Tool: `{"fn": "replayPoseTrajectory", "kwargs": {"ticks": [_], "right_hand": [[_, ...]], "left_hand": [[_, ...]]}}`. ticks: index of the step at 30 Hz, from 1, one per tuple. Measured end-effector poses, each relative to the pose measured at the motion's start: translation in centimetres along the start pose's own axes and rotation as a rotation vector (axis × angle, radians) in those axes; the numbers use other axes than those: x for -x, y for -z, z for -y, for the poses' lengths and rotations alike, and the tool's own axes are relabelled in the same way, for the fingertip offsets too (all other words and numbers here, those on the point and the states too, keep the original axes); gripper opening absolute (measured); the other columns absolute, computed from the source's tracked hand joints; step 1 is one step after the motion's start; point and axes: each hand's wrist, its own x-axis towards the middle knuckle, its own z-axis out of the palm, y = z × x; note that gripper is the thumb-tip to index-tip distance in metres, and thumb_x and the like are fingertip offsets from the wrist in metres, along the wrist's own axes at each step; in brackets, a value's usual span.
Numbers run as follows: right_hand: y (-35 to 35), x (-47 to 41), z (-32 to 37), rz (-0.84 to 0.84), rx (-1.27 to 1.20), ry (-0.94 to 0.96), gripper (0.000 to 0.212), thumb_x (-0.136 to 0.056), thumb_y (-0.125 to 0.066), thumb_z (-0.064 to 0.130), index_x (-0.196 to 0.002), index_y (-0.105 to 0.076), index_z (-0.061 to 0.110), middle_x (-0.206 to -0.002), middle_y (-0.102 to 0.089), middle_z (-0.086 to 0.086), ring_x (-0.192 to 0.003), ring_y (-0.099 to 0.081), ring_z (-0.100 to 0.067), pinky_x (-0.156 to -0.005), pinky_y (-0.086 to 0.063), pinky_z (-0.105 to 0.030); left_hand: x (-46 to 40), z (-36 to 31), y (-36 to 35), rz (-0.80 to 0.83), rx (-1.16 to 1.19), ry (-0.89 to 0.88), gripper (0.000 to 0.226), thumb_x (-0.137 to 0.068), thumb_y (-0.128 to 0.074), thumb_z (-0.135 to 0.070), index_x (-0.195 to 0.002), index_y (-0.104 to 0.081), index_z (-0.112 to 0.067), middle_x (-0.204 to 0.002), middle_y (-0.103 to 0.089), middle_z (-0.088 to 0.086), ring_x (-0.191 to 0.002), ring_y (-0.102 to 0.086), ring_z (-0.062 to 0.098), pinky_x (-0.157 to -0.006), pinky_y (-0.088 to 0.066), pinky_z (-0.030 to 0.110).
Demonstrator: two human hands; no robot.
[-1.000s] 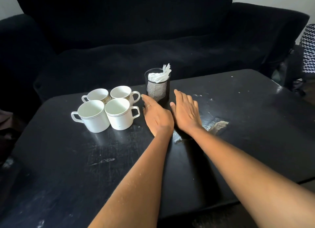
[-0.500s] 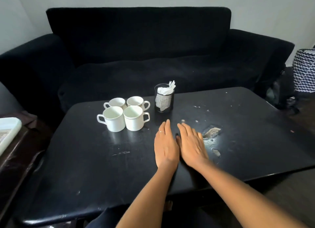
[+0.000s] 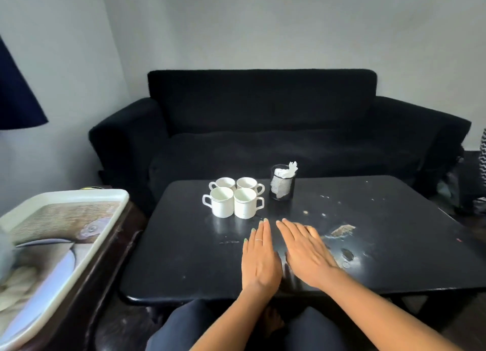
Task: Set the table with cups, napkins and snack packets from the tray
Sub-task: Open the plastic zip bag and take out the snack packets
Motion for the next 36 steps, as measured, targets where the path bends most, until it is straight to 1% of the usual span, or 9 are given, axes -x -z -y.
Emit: {"fn": "replayPoseTrajectory", "kwargs": {"ticks": [4, 8, 13, 19, 21, 25, 28, 31, 36], "right_hand": [[2.7, -1.9, 3.9, -0.061, -0.022, 0.076, 0.064, -0.094, -0.038, 0.019, -0.151, -0.009, 0.013, -0.158, -0.018, -0.004, -0.143, -0.022, -0.020, -0.117, -0.014, -0.035], [5.5, -4.1, 9.3, -0.132, -0.110, 0.171, 0.064, -0.095, -0.038, 0.023, -0.151, -0.008, 0.013, -0.160, -0.011, -0.005, -0.147, -0.013, -0.018, -0.119, -0.008, -0.034], [7.9, -6.0, 16.7, -0.186, -0.197, 0.316, 0.067, -0.096, -0.039, 0.025, -0.152, -0.004, 0.015, -0.161, -0.006, -0.005, -0.147, -0.011, -0.019, -0.120, -0.007, -0.034], [9.9, -8.0, 24.9, -0.193, -0.253, 0.459, 0.064, -0.097, -0.035, 0.027, -0.152, -0.003, 0.013, -0.161, -0.003, -0.007, -0.147, -0.009, -0.020, -0.120, -0.005, -0.035], [10.5, -8.7, 27.9, -0.199, -0.262, 0.510, 0.063, -0.098, -0.033, 0.026, -0.152, -0.004, 0.013, -0.161, -0.002, -0.006, -0.147, -0.007, -0.019, -0.120, -0.005, -0.035], [11.5, -9.8, 34.0, -0.169, -0.265, 0.609, 0.065, -0.097, -0.036, 0.029, -0.152, -0.003, 0.014, -0.161, -0.001, -0.007, -0.147, -0.007, -0.020, -0.119, -0.005, -0.036], [11.9, -10.2, 38.2, -0.167, -0.263, 0.689, 0.065, -0.097, -0.035, 0.030, -0.152, -0.003, 0.014, -0.161, 0.000, -0.006, -0.147, -0.007, -0.019, -0.119, -0.004, -0.036], [12.0, -10.3, 41.6, -0.161, -0.271, 0.762, 0.061, -0.098, -0.030, 0.024, -0.152, -0.003, 0.015, -0.161, 0.002, -0.004, -0.147, -0.005, -0.017, -0.119, -0.002, -0.034], [11.5, -9.8, 45.6, -0.101, -0.301, 0.815, 0.072, -0.094, -0.040, 0.023, -0.152, 0.002, 0.018, -0.161, 0.005, -0.001, -0.147, -0.001, -0.015, -0.120, -0.001, -0.033]], "left_hand": [[0.7, 1.9, 6.3, -0.106, -0.099, 0.018, 0.069, -0.095, -0.039, -0.015, -0.154, -0.003, -0.014, -0.162, -0.008, 0.000, -0.150, -0.006, 0.018, -0.122, -0.006, 0.036], [2.3, 4.7, 12.8, -0.200, -0.191, 0.067, 0.070, -0.096, -0.040, -0.017, -0.154, -0.001, -0.014, -0.162, -0.004, -0.001, -0.150, -0.004, 0.019, -0.122, -0.006, 0.037], [4.7, 8.6, 19.7, -0.296, -0.275, 0.132, 0.072, -0.095, -0.042, -0.020, -0.154, 0.000, -0.015, -0.162, -0.003, -0.001, -0.150, -0.003, 0.017, -0.122, -0.006, 0.035], [8.1, 13.3, 25.9, -0.459, -0.263, 0.311, 0.071, -0.095, -0.041, -0.023, -0.153, -0.001, -0.015, -0.162, -0.005, 0.000, -0.150, -0.004, 0.015, -0.122, -0.005, 0.035], [9.4, 14.9, 27.4, -0.567, -0.275, 0.396, 0.071, -0.094, -0.042, -0.023, -0.153, -0.003, -0.014, -0.162, -0.002, 0.001, -0.150, 0.000, 0.017, -0.122, -0.003, 0.035], [11.8, 18.3, 30.1, -0.806, -0.270, 0.577, 0.073, -0.090, -0.051, -0.027, -0.152, -0.017, -0.012, -0.162, -0.002, 0.006, -0.150, 0.003, 0.022, -0.120, 0.002, 0.039], [12.7, 20.1, 31.6, -0.931, -0.217, 0.696, 0.076, -0.087, -0.054, -0.027, -0.152, -0.018, -0.012, -0.162, 0.003, 0.008, -0.149, 0.006, 0.025, -0.119, 0.007, 0.044], [12.7, 20.0, 33.0, -1.101, -0.104, 0.719, 0.074, -0.086, -0.053, -0.021, -0.151, -0.020, -0.009, -0.162, 0.001, 0.008, -0.149, 0.003, 0.026, -0.117, 0.005, 0.049], [13.5, 20.7, 36.2, -1.430, 0.044, 0.800, 0.085, -0.083, -0.060, -0.019, -0.153, -0.011, -0.010, -0.162, -0.001, 0.008, -0.149, -0.004, 0.026, -0.116, 0.000, 0.050]]}}
